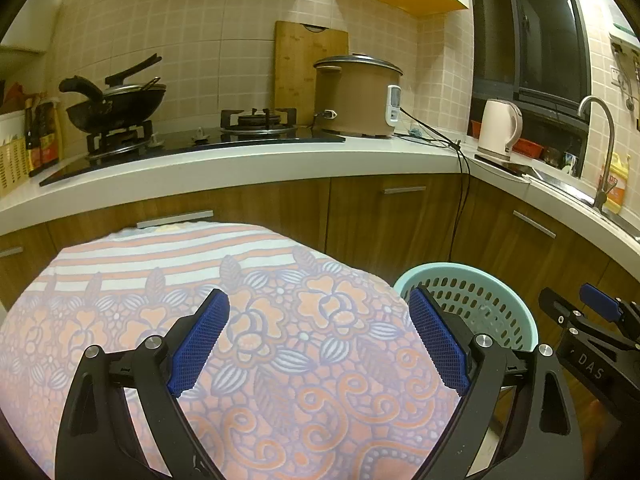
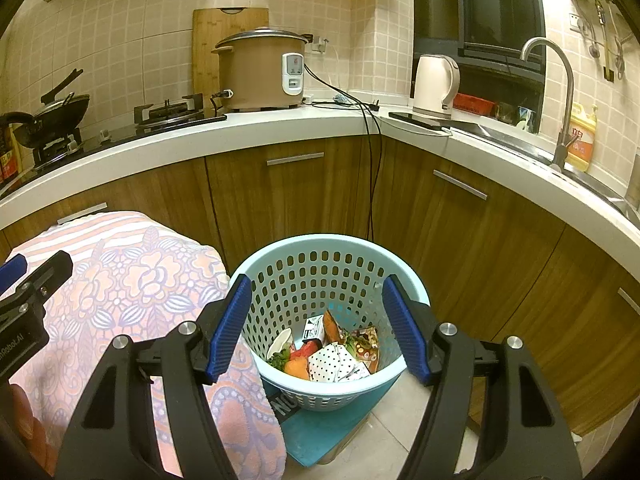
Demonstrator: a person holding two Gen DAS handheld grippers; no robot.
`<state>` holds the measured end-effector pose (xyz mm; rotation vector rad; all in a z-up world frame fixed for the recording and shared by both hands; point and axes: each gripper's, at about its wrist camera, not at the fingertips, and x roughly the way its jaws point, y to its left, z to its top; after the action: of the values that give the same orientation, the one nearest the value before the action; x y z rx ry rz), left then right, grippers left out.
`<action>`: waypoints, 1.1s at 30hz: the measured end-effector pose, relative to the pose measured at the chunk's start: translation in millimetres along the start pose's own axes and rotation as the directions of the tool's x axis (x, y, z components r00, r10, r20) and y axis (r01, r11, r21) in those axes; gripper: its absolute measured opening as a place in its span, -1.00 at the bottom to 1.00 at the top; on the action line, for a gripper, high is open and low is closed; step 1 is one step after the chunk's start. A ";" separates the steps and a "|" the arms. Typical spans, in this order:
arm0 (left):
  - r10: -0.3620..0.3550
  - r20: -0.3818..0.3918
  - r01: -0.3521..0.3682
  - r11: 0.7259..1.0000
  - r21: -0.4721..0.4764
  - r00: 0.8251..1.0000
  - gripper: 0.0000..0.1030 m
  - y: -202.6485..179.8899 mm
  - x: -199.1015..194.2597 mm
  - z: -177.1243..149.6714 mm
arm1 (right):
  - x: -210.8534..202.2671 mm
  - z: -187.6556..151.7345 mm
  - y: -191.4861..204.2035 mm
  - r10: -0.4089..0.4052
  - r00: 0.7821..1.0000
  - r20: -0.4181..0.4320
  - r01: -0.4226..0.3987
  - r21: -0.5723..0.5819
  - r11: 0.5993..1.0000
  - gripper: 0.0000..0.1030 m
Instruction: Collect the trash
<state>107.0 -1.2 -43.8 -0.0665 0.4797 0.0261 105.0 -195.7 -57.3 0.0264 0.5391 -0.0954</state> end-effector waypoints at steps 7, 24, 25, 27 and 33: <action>0.000 -0.003 0.000 1.000 -0.004 1.000 0.72 1.5 0.6 -0.4 | -0.8 -1.0 1.0 -0.002 1.000 0.001 0.002 0.005 1.000 0.27; 0.014 0.001 -0.014 1.000 0.006 1.000 0.72 1.1 0.4 0.1 | -2.6 -1.9 1.9 -0.004 1.000 0.003 0.004 0.005 1.000 0.27; 0.016 0.002 -0.016 1.000 0.007 1.000 0.72 1.3 0.2 -0.1 | -2.8 -2.1 2.2 -0.004 1.000 0.003 0.004 0.005 1.000 0.27; 0.012 0.000 -0.012 1.000 0.004 1.000 0.72 1.2 -0.2 -0.1 | -3.1 -1.9 2.1 -0.005 1.000 0.003 0.005 0.005 1.000 0.27; 0.016 0.022 -0.016 1.000 0.012 1.000 0.73 0.8 -2.3 1.0 | -4.0 -3.3 3.3 -0.007 1.000 0.000 0.007 0.005 1.000 0.27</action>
<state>105.4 -0.3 -42.0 -0.0504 0.4583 0.0394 100.2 -191.9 -58.0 0.0293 0.5394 -0.1032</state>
